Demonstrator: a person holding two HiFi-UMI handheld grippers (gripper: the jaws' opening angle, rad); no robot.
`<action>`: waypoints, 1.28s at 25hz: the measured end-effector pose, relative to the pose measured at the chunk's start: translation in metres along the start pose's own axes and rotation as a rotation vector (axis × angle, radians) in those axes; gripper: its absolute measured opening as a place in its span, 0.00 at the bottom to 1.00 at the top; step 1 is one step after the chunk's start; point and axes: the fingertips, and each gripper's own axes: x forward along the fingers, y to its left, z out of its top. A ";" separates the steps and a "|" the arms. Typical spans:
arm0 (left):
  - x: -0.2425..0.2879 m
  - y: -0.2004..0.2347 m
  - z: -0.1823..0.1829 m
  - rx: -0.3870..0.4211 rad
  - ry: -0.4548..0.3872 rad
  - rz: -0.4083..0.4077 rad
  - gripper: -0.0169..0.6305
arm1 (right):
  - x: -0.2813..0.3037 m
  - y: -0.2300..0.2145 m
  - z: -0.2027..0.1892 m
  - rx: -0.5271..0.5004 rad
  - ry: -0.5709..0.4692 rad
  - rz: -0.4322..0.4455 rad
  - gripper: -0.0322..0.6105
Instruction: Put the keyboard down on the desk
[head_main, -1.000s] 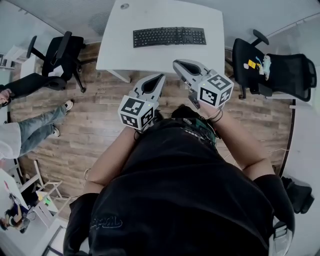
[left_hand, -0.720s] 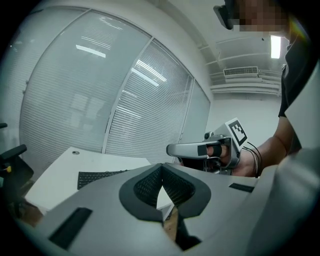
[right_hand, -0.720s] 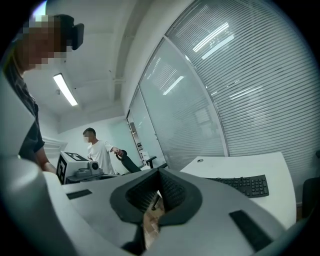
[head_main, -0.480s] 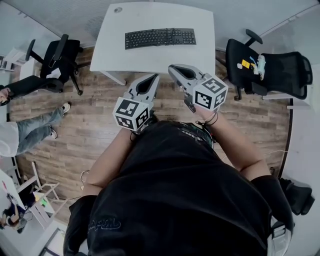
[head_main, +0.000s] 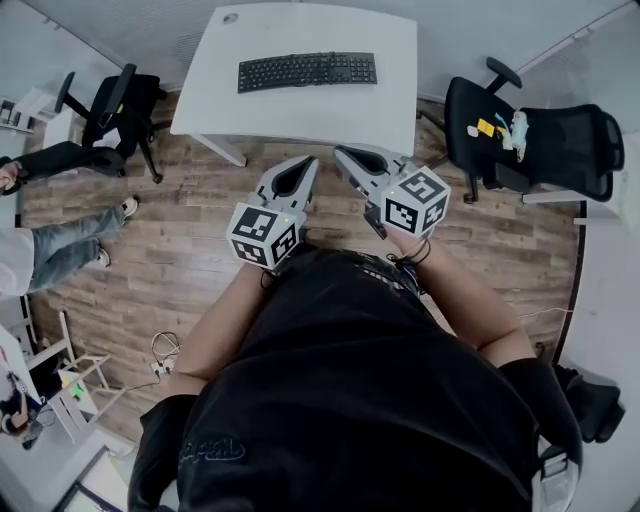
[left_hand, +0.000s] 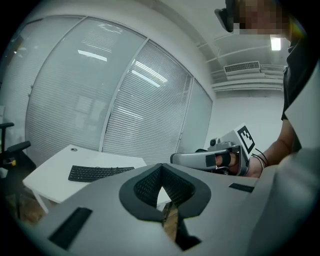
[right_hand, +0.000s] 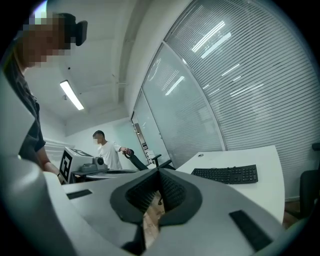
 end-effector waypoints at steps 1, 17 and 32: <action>0.000 -0.006 -0.002 -0.001 0.000 0.004 0.05 | -0.005 0.002 -0.003 0.004 0.000 0.004 0.08; -0.025 -0.094 -0.050 -0.040 -0.021 0.068 0.05 | -0.088 0.044 -0.062 0.016 0.050 0.067 0.08; -0.031 -0.117 -0.057 -0.045 -0.024 0.080 0.05 | -0.109 0.054 -0.070 0.018 0.059 0.092 0.08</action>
